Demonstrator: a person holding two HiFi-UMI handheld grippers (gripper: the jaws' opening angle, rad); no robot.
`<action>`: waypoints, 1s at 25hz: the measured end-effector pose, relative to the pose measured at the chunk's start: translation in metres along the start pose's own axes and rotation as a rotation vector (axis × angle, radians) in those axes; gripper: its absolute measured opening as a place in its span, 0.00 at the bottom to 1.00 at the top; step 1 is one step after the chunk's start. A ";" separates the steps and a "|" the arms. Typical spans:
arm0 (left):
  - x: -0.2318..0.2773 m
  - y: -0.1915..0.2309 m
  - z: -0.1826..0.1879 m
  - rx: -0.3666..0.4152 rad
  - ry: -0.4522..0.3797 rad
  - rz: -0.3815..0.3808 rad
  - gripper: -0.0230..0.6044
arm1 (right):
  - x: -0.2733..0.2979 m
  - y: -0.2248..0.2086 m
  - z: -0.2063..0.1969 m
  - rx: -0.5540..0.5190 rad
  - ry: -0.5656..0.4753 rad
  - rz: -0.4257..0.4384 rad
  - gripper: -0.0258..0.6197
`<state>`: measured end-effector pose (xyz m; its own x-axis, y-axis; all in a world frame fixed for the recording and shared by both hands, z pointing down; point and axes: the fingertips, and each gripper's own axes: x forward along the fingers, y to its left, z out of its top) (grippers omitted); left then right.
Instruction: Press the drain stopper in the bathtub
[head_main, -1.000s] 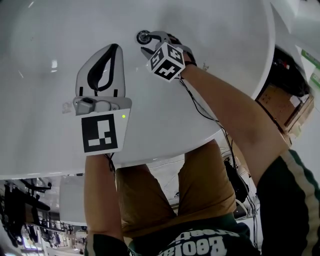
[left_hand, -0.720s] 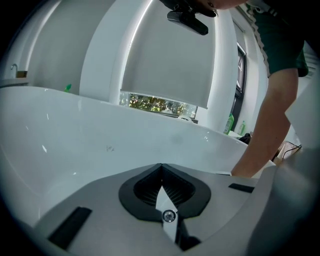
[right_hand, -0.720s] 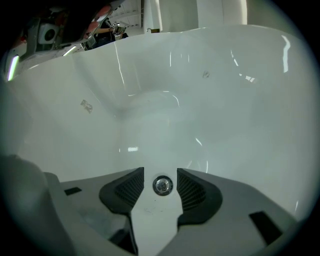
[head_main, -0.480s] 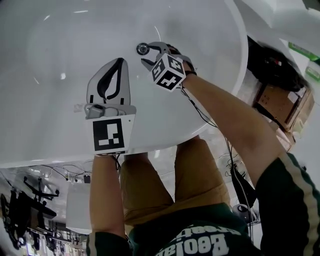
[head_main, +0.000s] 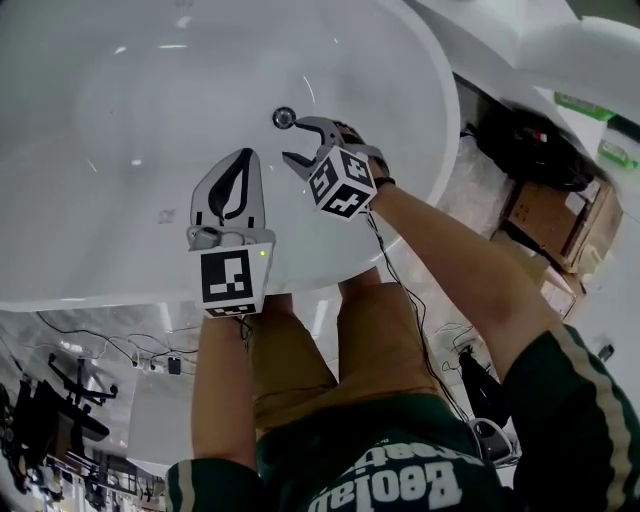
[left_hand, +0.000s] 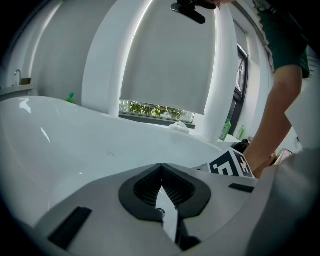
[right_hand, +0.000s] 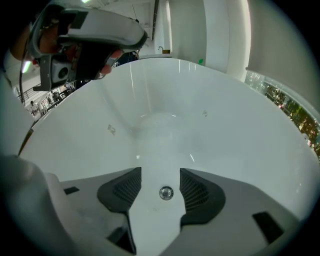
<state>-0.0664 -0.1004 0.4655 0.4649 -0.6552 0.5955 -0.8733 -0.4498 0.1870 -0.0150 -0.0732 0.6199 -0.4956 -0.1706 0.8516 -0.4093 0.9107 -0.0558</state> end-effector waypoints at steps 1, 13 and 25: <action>-0.001 -0.002 0.005 0.006 -0.003 0.004 0.05 | -0.007 -0.002 0.003 0.001 -0.009 -0.003 0.40; -0.025 -0.040 0.063 0.071 -0.032 0.028 0.05 | -0.097 -0.004 0.039 -0.018 -0.080 0.018 0.44; -0.061 -0.060 0.113 0.106 -0.048 0.094 0.05 | -0.200 -0.020 0.078 0.064 -0.225 -0.017 0.44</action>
<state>-0.0260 -0.1023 0.3295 0.3901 -0.7245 0.5683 -0.8943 -0.4449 0.0467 0.0324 -0.0871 0.4099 -0.6434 -0.2716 0.7158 -0.4631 0.8826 -0.0814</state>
